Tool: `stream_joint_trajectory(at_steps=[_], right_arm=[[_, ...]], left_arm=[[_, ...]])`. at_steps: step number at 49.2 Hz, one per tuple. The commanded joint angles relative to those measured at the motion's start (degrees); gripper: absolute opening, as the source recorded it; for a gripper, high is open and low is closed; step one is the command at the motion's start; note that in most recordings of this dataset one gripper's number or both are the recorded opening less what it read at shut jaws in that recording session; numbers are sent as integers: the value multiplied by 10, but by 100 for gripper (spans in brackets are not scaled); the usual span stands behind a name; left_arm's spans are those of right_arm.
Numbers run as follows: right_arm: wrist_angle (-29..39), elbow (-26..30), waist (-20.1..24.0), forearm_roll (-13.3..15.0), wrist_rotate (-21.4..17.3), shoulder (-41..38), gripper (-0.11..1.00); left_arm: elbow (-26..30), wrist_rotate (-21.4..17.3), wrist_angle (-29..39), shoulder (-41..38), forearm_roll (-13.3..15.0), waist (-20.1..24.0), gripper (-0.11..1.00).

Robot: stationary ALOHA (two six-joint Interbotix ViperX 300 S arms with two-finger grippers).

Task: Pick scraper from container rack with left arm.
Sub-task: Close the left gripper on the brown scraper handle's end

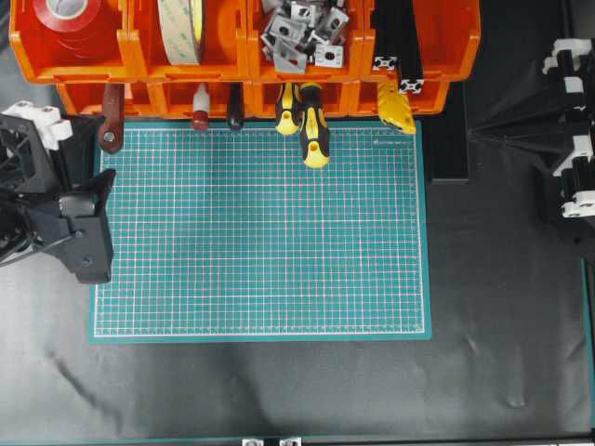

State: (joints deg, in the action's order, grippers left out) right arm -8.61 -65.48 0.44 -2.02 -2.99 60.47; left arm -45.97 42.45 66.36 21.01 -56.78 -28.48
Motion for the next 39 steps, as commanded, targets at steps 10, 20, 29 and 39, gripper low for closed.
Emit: stream_joint_trajectory(at_steps=[10,20,29,39], right_arm=[[-1,18,1,-1,-1,-4,1],[-1,18,1,-1,-1,-4,1],[-2,18,1,-1,-1,-3,1],[-2,19,1,-1,-1,2,1]], left_arm=[[14,-22,-27,1,-6,22,89],[14,-25,-33,1,-6,32,88],[17,-26,-32,0,-5,33,86],[18,-27,-29,2,-4,33,54]])
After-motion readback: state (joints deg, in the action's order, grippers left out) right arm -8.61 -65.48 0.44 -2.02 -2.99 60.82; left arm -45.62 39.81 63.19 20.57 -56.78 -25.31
